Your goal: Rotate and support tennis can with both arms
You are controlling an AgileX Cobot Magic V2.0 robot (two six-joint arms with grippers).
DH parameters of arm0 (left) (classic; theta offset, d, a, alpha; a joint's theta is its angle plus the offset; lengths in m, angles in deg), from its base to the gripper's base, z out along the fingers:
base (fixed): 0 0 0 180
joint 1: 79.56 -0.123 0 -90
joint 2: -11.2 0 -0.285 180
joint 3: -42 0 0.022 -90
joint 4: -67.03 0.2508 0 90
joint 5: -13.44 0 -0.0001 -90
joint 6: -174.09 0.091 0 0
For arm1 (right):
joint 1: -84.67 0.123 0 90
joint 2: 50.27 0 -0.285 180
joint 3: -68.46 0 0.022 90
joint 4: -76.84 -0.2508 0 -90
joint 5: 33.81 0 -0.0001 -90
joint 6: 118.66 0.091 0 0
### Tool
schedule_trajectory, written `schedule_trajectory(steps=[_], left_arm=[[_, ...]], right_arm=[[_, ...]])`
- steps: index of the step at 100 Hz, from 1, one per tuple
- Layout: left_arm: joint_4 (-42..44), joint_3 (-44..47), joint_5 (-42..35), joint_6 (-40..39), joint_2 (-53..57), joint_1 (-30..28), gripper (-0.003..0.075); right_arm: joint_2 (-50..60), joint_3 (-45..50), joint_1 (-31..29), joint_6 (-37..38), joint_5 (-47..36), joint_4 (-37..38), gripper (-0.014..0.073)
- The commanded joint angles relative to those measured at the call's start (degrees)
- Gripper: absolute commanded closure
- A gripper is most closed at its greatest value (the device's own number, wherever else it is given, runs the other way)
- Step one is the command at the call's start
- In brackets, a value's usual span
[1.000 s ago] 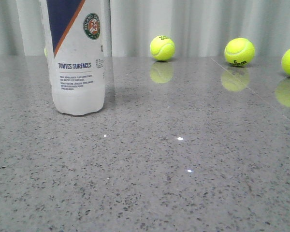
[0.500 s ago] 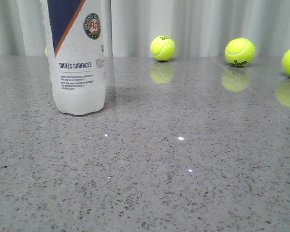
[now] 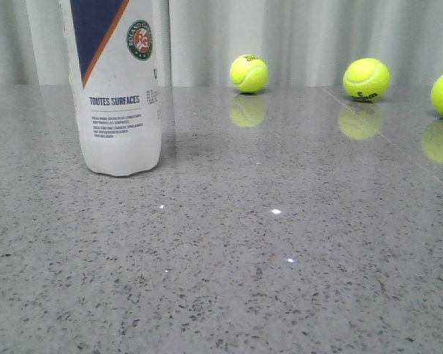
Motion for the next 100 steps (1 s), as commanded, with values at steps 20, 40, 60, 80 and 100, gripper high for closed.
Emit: schedule_trajectory(steps=[20,40,60,80,100], left_arm=[[-0.6,2.5,-5.1,-0.1,1.4,-0.1,0.0739],[-0.6,2.5,-5.1,-0.1,1.4,-0.1,0.0739],[-0.6,2.5,-5.1,-0.1,1.4,-0.1,0.0739],[-0.6,2.5,-5.1,-0.1,1.4,-0.1,0.0739],[-0.6,2.5,-5.1,-0.1,1.4,-0.1,0.0739]], right_arm=[[-0.7,0.0,-0.5,-0.1,-6.7,0.3,0.0664],[-0.7,6.5,-6.7,-0.1,-19.2,0.3,0.0664],[-0.4,16.0,-18.5,0.9,-31.1,8.2,0.0664],[5.0,23.5,-24.8,11.8,-33.5,17.1,0.0664],[8.7,27.6,-26.4,12.6,-35.5,18.1,0.0664]])
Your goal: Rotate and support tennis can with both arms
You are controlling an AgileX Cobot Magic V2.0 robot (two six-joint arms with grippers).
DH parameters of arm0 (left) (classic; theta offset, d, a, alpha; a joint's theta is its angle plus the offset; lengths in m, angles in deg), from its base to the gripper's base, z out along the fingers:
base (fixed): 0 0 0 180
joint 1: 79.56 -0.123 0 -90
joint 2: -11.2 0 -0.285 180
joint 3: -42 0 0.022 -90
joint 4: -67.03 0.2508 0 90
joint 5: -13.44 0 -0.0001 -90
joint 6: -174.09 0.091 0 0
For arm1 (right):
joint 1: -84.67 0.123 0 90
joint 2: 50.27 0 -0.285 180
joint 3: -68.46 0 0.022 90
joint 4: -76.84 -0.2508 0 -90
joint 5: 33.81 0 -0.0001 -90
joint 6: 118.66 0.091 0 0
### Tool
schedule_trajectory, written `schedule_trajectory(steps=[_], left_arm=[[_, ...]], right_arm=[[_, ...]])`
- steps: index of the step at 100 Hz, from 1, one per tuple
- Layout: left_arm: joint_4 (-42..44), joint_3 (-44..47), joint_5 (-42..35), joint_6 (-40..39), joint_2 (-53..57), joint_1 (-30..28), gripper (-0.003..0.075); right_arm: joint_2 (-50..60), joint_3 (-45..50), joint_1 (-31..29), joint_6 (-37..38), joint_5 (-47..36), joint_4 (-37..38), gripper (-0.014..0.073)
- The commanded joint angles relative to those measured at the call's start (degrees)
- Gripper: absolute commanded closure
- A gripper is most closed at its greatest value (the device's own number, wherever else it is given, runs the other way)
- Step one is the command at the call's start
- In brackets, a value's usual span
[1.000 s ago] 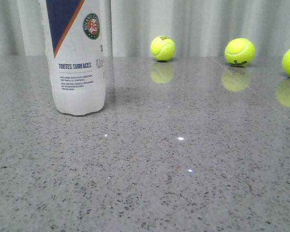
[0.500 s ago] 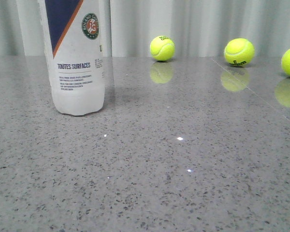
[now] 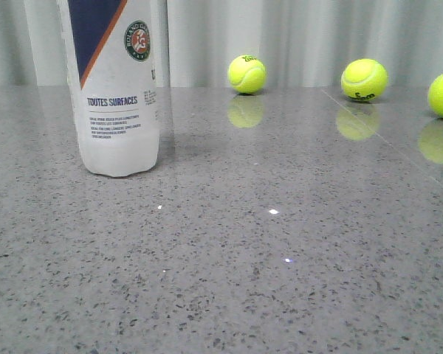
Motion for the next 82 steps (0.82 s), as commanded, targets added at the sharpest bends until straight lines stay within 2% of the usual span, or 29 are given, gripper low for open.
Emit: schedule_trajectory(steps=[1,82], left_arm=[[-0.6,2.5,-5.1,-0.2,1.4,-0.1,0.0739],[-0.6,2.5,-5.1,-0.2,1.4,-0.1,0.0739]], right_arm=[[1.1,0.3,-0.5,0.6,-5.3,1.2,0.0664],[1.1,0.3,-0.5,0.6,-5.1,1.1,0.0664]])
